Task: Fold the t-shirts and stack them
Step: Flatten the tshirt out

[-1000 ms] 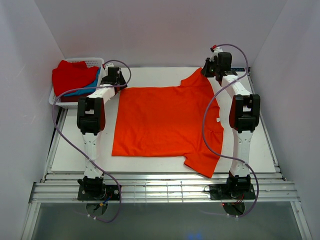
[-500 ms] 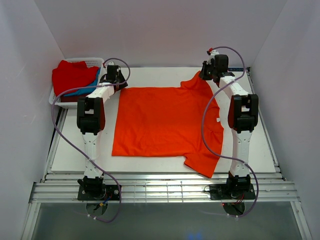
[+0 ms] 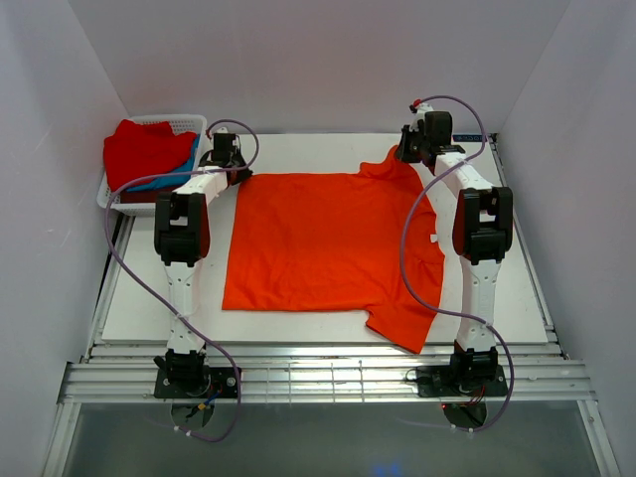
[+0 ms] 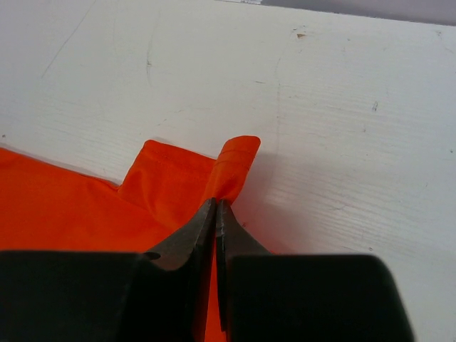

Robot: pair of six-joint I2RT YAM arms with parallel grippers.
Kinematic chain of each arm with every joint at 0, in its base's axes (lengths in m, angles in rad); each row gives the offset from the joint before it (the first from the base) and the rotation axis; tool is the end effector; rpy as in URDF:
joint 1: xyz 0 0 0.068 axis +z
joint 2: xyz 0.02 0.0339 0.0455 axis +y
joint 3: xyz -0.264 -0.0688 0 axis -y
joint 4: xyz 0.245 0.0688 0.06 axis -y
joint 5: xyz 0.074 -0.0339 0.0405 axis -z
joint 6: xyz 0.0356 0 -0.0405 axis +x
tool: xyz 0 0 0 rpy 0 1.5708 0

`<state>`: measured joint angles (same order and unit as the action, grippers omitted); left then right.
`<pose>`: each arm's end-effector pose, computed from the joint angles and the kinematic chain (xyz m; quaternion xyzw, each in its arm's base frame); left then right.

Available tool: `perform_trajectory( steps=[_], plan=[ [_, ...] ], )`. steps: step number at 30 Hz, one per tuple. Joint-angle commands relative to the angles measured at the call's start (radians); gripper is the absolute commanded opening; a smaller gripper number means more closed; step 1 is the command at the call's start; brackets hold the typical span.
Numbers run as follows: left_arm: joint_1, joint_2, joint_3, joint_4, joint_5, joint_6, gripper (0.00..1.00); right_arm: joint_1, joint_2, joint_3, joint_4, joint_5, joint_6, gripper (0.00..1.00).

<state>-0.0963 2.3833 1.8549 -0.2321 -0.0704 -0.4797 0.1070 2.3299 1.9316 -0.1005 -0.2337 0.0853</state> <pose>0.5306 -0.0487 0.1479 -0.1886 0.8990 -0.0809 0.3869 0.5422 0.0665 0.2133 -0.0688 0.8532 0.1485 0.4952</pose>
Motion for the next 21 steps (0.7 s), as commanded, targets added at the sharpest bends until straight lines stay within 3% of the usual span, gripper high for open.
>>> perform_trajectory(
  steps=[1,3,7,8,21],
  plan=[
    [-0.002,0.008,0.017,-0.039,0.011,0.003,0.34,0.007,-0.041,-0.005,0.015,0.007,-0.016,0.08],
    [-0.002,0.011,0.018,-0.039,0.008,0.007,0.31,0.007,-0.043,-0.010,0.015,0.005,-0.016,0.08],
    [-0.002,0.001,0.015,-0.038,-0.005,0.007,0.02,0.007,-0.044,-0.013,0.010,0.008,-0.018,0.08],
    [-0.002,-0.006,0.015,-0.035,-0.009,0.007,0.00,0.007,-0.049,-0.017,0.015,0.010,-0.018,0.08],
    [-0.003,-0.212,-0.158,0.123,-0.016,0.049,0.00,0.019,-0.253,-0.226,0.064,0.034,-0.041,0.08]
  ],
)
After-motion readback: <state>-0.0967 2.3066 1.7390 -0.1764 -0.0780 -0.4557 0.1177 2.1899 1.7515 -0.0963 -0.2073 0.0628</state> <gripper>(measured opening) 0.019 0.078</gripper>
